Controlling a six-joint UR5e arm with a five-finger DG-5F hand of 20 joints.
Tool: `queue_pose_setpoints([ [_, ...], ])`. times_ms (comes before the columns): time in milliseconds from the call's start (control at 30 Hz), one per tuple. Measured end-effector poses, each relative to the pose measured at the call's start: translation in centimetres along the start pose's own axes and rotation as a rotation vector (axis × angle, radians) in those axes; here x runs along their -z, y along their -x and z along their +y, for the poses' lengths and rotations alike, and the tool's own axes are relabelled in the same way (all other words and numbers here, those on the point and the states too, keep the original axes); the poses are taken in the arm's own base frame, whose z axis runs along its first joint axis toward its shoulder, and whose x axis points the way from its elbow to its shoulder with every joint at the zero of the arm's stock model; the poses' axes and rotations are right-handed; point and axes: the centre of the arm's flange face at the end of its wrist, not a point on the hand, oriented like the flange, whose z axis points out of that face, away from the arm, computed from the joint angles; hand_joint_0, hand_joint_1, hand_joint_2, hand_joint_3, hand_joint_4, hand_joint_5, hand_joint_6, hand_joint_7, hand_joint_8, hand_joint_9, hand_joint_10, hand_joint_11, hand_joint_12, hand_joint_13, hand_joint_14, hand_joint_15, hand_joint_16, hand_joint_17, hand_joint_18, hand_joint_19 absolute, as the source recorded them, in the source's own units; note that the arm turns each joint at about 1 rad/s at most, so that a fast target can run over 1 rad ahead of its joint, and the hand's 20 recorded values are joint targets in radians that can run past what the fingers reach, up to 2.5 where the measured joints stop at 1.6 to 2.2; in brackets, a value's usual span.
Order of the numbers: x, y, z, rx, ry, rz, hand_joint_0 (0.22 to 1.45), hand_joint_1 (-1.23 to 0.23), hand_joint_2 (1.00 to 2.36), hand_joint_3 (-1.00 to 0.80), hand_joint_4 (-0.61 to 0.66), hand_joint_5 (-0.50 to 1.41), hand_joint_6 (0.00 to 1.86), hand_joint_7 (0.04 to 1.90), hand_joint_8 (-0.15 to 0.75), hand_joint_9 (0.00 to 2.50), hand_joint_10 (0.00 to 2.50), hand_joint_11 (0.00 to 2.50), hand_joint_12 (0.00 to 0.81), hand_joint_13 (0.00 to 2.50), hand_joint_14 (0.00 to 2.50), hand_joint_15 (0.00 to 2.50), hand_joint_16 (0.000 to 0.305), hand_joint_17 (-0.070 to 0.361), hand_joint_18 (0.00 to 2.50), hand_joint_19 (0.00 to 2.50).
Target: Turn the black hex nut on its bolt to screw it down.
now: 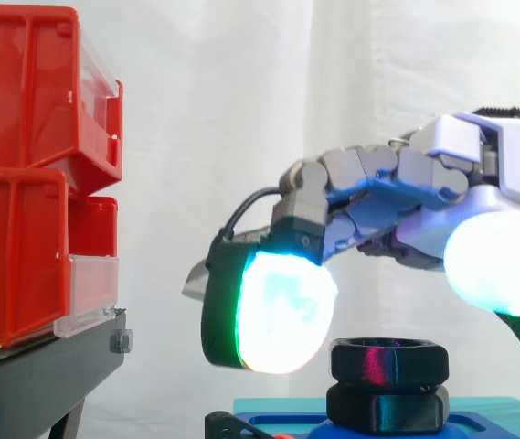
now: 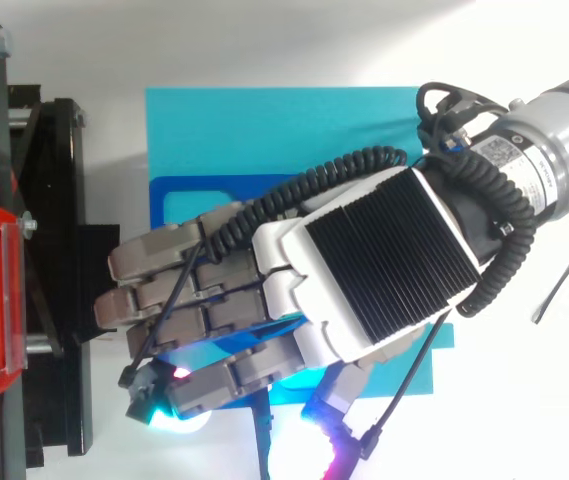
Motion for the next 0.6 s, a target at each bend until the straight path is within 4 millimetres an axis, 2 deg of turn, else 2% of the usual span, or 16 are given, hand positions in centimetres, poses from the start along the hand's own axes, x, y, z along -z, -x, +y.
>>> queue_pose_setpoints([
  [600,1.1,-0.8,-0.6,0.046,-0.013,0.005,0.49,-0.34,1.0,-0.5,0.25,-0.16,0.52,1.04,0.304,0.54,0.01,0.37,0.357,0.49,0.0,0.15,0.046,0.104,0.36,0.17],
])
